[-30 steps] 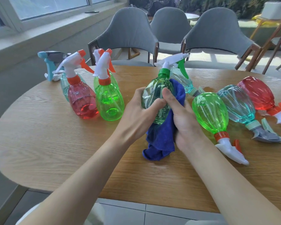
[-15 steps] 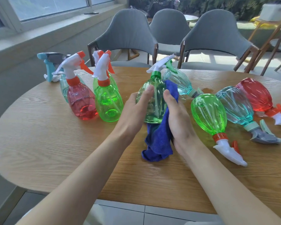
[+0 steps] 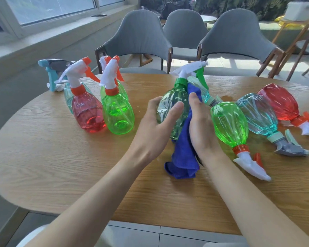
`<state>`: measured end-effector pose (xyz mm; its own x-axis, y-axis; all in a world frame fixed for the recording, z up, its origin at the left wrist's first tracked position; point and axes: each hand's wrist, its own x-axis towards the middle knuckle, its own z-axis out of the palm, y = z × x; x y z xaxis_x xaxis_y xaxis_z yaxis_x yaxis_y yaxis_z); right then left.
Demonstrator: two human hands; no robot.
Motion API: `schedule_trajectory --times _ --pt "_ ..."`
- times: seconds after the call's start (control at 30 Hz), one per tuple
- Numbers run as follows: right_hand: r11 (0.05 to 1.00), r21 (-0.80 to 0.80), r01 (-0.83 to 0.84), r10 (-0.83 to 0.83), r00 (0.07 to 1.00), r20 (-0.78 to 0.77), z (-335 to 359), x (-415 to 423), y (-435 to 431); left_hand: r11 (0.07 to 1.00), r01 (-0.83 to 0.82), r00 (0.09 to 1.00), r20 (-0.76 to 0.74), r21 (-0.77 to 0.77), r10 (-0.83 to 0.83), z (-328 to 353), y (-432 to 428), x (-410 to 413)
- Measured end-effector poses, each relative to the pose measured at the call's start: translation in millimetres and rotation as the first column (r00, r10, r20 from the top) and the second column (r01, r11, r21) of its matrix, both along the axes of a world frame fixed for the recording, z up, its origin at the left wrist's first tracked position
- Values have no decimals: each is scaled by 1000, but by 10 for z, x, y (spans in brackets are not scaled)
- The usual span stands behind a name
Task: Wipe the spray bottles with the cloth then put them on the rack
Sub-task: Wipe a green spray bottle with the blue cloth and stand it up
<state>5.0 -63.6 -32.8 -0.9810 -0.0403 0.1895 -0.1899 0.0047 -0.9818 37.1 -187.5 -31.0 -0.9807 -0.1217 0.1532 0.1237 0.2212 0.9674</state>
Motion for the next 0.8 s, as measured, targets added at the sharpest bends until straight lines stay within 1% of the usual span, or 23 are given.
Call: schedule_trajectory --times 0.03,0.1,0.17,0.2,0.23,0.3,0.37,0.4,0.47,0.53,0.6,0.67,0.7,0.77,0.8 --pt "999 45 -1 3 999 -45 -12 62 -30 1000 -20 1000 1 3 20 -9 -1 -15" --pt "986 166 -27 58 981 -186 -35 188 -98 998 -63 998 -3 15 63 8 -8 -38" --pt "966 253 -56 115 968 -223 -49 214 -129 996 -91 996 15 0 91 34 -10 -45" --pt "969 240 -62 116 969 -218 -54 188 -121 995 -98 995 10 0 98 57 2 -33" --pt "980 192 -59 99 973 -207 -61 152 -104 995 -97 995 -8 10 97 43 1 -40" --pt "999 43 -29 34 992 -123 -32 77 -78 995 -76 997 -19 61 78 45 13 -34" --pt "996 -88 9 -9 1000 -8 -16 41 -80 981 -60 998 43 183 53 24 43 -54" --pt "994 -104 16 -15 1000 6 -21 53 -88 963 -66 996 83 263 45 30 64 -55" --pt "999 -34 9 -12 997 -74 -57 106 -102 904 -56 990 143 424 -6 51 80 -78" --pt "995 104 0 13 991 -133 -48 185 -153 826 -1 985 143 564 -97 67 66 -112" --pt "983 183 25 23 966 -256 -114 178 -183 749 1 977 160 662 -143 80 34 -133" --pt "953 282 108 4 929 -370 -202 147 -209 691 -16 972 173 723 -159 78 20 -144" --pt "939 311 148 -8 912 -410 -241 129 -215 678 -21 973 172 735 -156 58 5 -160" --pt "924 304 229 -73 890 -450 -292 93 -187 675 -26 974 170 738 -148 68 -13 -158" --pt "927 281 250 -108 893 -437 -291 78 -162 681 -26 978 161 732 -135 89 -27 -143"
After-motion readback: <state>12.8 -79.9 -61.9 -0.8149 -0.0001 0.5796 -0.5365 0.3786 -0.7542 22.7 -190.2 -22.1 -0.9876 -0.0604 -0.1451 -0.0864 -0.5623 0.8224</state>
